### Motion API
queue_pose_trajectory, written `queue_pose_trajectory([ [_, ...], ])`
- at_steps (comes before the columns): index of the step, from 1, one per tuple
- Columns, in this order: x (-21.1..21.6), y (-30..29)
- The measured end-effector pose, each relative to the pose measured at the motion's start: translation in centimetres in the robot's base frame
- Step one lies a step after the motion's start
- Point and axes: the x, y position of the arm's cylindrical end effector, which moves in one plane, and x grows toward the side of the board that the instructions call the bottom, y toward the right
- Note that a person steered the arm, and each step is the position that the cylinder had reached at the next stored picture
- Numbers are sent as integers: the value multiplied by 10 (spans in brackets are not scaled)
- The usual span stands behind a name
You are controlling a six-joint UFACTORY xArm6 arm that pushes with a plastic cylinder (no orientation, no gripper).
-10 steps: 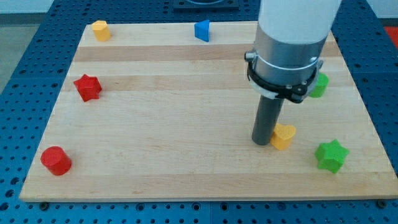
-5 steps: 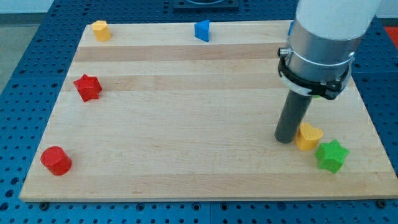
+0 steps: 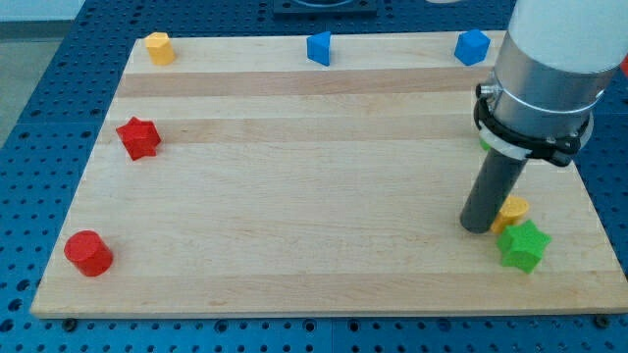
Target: Push the yellow heart to the top of the green star
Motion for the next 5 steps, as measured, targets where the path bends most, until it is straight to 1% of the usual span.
queue_pose_trajectory([
  [4,0,7],
  [5,-8,4],
])
